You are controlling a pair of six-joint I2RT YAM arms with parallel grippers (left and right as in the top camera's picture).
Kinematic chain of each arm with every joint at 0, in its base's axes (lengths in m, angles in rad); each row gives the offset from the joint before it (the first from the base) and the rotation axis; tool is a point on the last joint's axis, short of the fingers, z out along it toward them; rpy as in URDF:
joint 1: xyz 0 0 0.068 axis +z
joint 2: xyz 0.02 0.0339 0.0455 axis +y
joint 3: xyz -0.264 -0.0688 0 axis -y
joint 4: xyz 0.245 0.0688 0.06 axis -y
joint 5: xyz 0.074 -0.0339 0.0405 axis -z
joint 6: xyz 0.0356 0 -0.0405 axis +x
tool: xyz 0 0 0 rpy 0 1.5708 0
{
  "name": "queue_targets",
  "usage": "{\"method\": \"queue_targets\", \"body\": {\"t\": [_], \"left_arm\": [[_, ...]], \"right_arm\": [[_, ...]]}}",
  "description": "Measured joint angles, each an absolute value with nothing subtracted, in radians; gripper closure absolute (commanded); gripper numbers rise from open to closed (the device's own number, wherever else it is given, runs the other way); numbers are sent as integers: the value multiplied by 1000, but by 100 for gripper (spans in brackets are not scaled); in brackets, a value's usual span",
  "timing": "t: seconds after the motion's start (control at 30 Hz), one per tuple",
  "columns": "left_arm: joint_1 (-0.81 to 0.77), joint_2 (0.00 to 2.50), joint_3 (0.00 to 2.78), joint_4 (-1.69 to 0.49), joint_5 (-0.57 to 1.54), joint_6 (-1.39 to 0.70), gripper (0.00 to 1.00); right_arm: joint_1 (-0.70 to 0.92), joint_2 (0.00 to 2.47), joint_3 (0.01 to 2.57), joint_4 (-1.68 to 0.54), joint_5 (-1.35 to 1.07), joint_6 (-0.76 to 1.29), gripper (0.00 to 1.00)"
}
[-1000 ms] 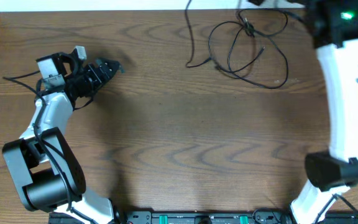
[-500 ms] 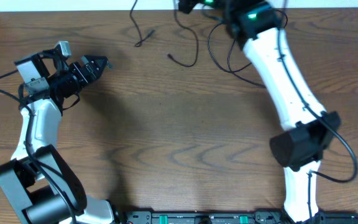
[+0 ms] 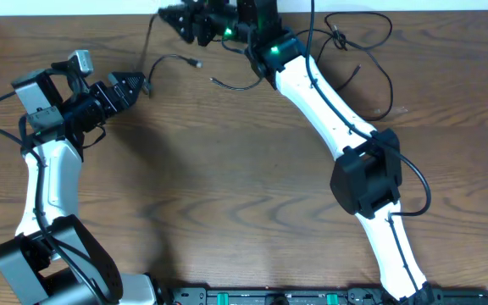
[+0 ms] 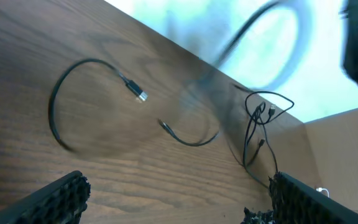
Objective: Untangle cables
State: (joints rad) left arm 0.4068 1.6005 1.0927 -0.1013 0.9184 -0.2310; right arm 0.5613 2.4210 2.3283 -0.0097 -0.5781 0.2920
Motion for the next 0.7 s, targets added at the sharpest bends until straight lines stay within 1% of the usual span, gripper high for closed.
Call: {"method": "queue_targets", "body": {"t": [0.47,0.57,0.7], "left_arm": [[419,1600,1093,-134,918,-230,8],[419,1600,1093,-141,919,-231,8],[419,1600,1093,-151,929,-230,8]], "right_arm": [[480,2422,2328,-247,-534,273,1],[455,2422,2328,-305,-494,253,1],[430,2422,2329,-435,-405,220,1]]}}
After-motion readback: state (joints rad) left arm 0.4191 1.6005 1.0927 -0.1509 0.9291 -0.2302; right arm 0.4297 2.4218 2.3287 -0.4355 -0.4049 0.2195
